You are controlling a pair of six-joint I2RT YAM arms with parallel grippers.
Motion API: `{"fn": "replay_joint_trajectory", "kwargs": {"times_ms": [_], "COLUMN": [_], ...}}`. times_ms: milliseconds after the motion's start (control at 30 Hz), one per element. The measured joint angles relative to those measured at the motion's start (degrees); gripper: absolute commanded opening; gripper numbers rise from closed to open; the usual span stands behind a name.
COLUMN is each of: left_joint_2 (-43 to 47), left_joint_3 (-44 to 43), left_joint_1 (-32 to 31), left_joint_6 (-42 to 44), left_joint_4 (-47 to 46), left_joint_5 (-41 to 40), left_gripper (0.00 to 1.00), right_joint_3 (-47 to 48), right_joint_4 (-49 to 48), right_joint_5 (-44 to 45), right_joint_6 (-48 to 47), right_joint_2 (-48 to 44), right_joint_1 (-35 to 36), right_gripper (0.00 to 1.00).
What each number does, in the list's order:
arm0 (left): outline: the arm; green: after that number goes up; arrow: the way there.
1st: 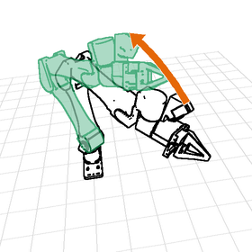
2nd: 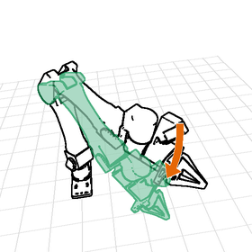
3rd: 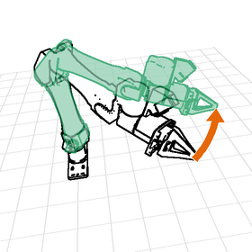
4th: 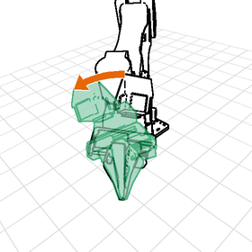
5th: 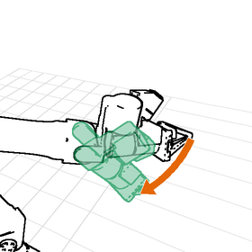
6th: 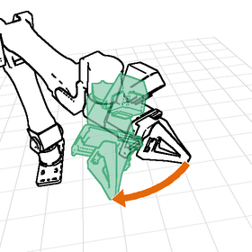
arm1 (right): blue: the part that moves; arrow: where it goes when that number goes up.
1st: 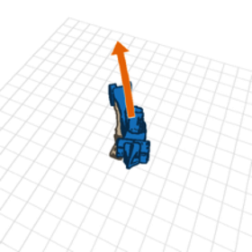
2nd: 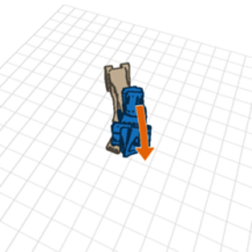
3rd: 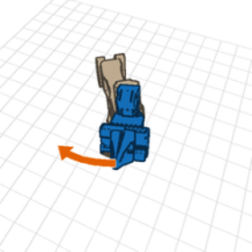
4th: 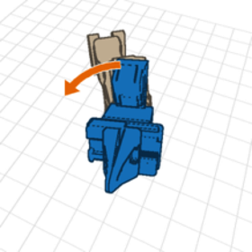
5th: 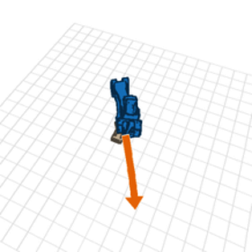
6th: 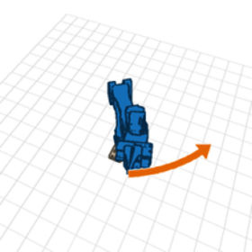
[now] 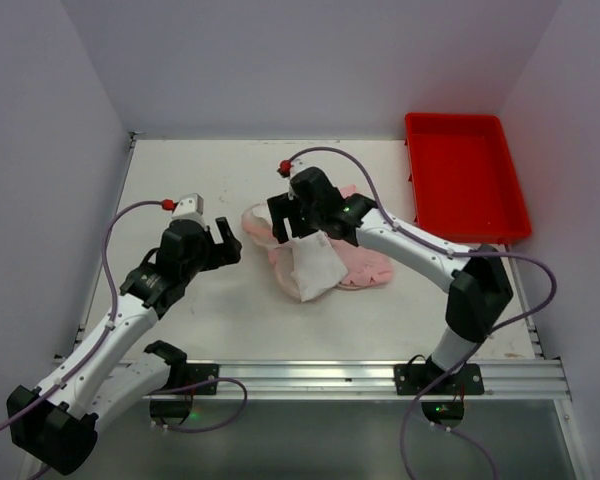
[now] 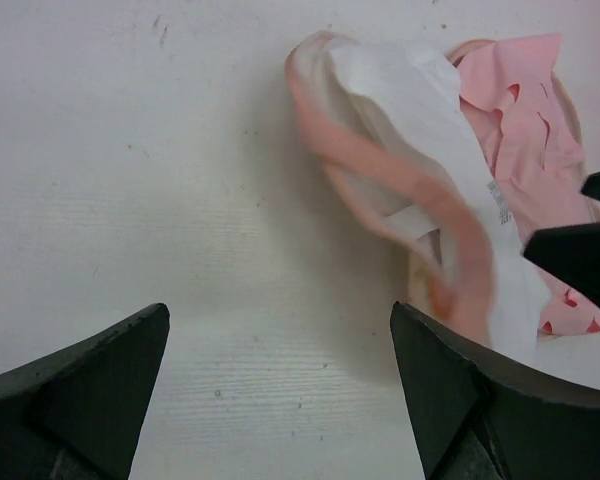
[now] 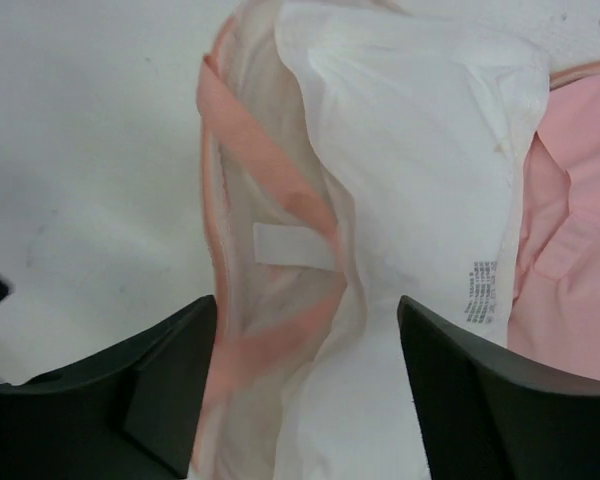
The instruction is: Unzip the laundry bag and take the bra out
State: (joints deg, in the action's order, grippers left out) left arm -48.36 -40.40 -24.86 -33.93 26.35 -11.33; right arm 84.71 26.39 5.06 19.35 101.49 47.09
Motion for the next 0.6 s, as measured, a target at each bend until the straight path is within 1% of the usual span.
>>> {"fn": "replay_joint_trajectory", "kwargs": {"times_ms": [200, 233, 367, 500, 600], "left_joint_2": [-1.4, -1.6, -1.7, -2.8, -4.2], "left_joint_3": [0.0, 0.0, 0.0, 0.5, 2.8], "left_joint_1": [0.0, 0.0, 0.0, 0.0, 0.0], "left_joint_6": [-0.2, -0.2, -0.8, -1.3, -1.7], "left_joint_4": [0.0, -0.1, -0.2, -1.3, -3.1], "left_joint_5": [0.8, 0.9, 1.2, 3.0, 4.7], "left_gripper": [0.96, 0.96, 0.96, 0.95, 0.94], "right_joint_3": [-3.1, -4.3, -11.0, -15.6, -18.8], "right_joint_4": [-2.4, -3.4, -6.4, -8.3, -9.5], "right_joint_5": [-6.7, -7.5, -7.6, -9.1, -10.8], "right_joint_6": [0.2, 0.2, 0.6, 1.8, 2.1], "right_joint_2": [-12.8, -14.9, -21.4, -19.6, -14.4], "right_joint_1": [-0.1, -0.2, -1.3, -6.6, -10.5], "right_gripper": [0.86, 0.88, 0.88, 0.88, 0.87]}}
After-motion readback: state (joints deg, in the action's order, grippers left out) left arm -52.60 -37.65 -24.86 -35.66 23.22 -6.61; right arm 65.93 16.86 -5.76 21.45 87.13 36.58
